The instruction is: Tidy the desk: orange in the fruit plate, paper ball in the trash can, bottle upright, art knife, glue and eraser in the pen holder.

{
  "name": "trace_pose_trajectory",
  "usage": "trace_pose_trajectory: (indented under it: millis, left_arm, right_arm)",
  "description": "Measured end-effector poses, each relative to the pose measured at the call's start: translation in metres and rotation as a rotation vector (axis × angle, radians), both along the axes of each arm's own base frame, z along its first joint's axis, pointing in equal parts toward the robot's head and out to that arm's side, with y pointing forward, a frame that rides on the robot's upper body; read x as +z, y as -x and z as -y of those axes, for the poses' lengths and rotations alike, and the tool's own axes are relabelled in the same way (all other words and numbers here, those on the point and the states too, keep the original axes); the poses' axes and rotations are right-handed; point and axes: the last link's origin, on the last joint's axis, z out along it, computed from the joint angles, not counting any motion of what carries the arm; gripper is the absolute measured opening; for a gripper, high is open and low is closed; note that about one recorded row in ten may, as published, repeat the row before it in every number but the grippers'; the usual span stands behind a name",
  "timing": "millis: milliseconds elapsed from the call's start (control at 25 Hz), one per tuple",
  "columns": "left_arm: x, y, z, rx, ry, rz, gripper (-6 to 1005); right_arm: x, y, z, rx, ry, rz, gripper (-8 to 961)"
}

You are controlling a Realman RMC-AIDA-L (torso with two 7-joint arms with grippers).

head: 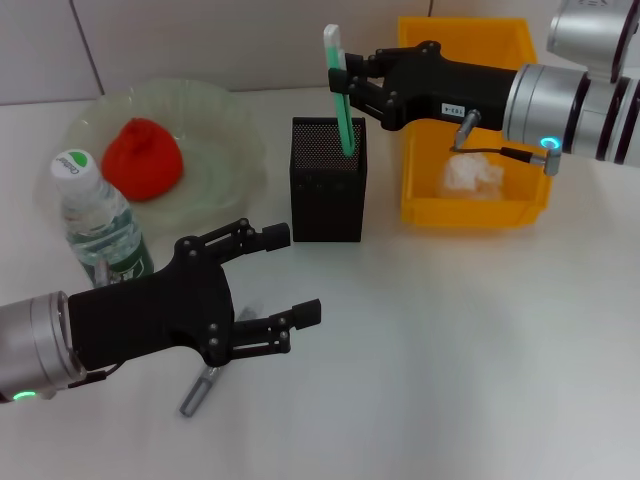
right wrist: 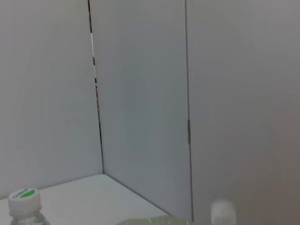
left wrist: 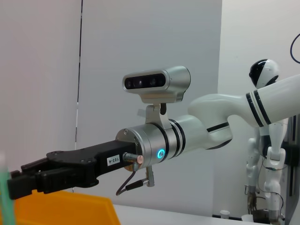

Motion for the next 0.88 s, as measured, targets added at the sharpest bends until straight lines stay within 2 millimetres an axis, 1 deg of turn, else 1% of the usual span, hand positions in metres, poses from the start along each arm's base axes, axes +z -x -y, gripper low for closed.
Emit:
trace_pose_trajectory:
  millis: [240,480,560,680,720,760,800,880]
  left_arm:
    - [0.000,-0.001,-0.001,-0.003,0.000,0.000,848]
    - [0.000,-0.001,-0.001,-0.004,0.000,0.000,848]
    - [0.000,-0.001,-0.001,-0.003,-0.001,-0.001,848]
    - [0.000,-0.001,-0.001,-0.001,-0.003,-0.001,849]
    - [0.000,-0.001,-0.001,0.000,-0.003,-0.001,849]
    - [0.000,-0.001,-0.001,0.000,-0.003,-0.001,849]
    - [0.000,0.000,-0.001,0.001,-0.003,-0.001,849]
    - [0.000,0.000,-0.001,0.002,-0.004,0.000,849]
  right_arm:
    - [0.000,0.000,0.000,-0.003,0.002,-0.004,290]
    - [0.001,0.002,-0.002,-0.011,0.008,-0.012,454]
    - [0.004,0.004,-0.002,-0.009,0.010,-0.018,462]
    - [0.014,0.007,0.002,0.013,0.013,-0.031,473]
    - [0.023,0.008,0.009,0.044,0.010,-0.043,476]
    - [0.023,0.008,0.009,0.044,0.010,-0.043,480]
    - [0.028,0.008,0.012,0.059,0.006,-0.049,484]
    - [0.037,0.008,0.020,0.080,0.003,-0.062,520]
